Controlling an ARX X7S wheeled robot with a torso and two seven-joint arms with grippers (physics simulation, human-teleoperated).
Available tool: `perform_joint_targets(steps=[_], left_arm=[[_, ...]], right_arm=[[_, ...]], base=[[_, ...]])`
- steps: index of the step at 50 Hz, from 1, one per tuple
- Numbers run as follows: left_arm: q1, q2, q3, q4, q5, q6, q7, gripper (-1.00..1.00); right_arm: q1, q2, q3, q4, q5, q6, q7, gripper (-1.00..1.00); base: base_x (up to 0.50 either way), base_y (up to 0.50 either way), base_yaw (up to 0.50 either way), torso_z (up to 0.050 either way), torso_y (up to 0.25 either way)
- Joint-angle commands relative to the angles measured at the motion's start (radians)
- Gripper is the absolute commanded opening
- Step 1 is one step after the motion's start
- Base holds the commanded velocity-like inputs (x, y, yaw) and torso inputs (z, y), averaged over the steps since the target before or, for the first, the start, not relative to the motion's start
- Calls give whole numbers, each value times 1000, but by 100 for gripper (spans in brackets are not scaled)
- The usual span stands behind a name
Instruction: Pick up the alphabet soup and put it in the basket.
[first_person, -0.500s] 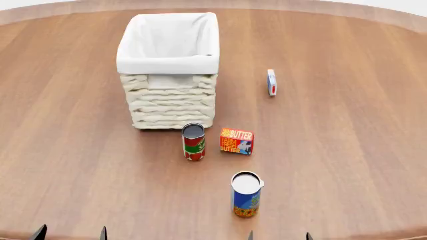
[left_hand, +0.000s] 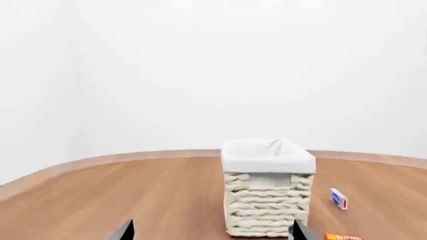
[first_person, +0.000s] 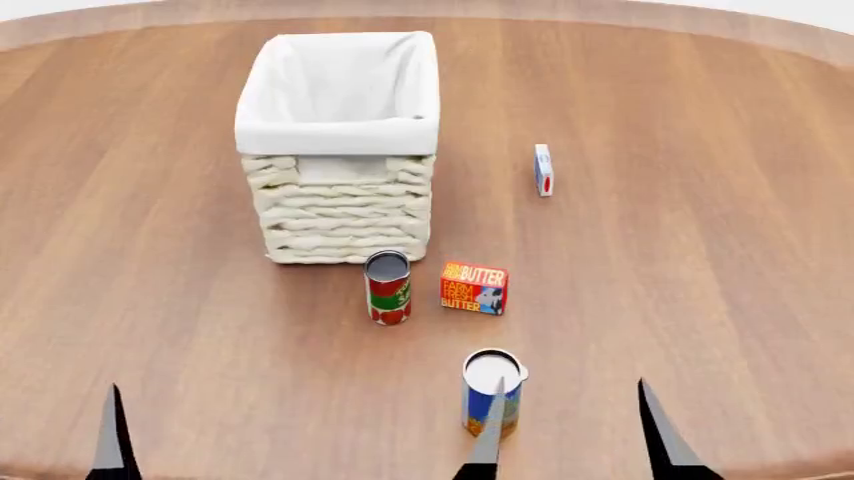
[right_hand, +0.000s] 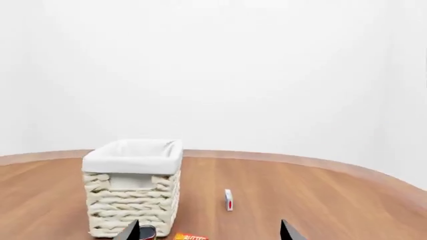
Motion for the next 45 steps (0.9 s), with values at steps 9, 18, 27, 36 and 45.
perform_joint_targets(steps=[9,18,27,36,45], left_arm=[[60,-34,-4,250,-34,-98,-46,100],[63,-49,10,266,-38,-105,-58,100],[62,-59,17,268,-40,-108,-73,100],[59,-69,24,269,-43,-113,-84,100],[57,-77,32,262,-47,-116,-95,100]], right_arm=[[-20,26,-32,-204,52,87,38,100],[-19,38,-42,-207,66,93,51,100],[-16,49,-52,-203,76,98,65,100],[-13,60,-63,-195,83,93,81,100],[-20,66,-66,-185,103,53,88,100]], base=[[382,0,0,0,0],[500,0,0,0,0],[500,0,0,0,0],[500,0,0,0,0],[500,0,0,0,0]])
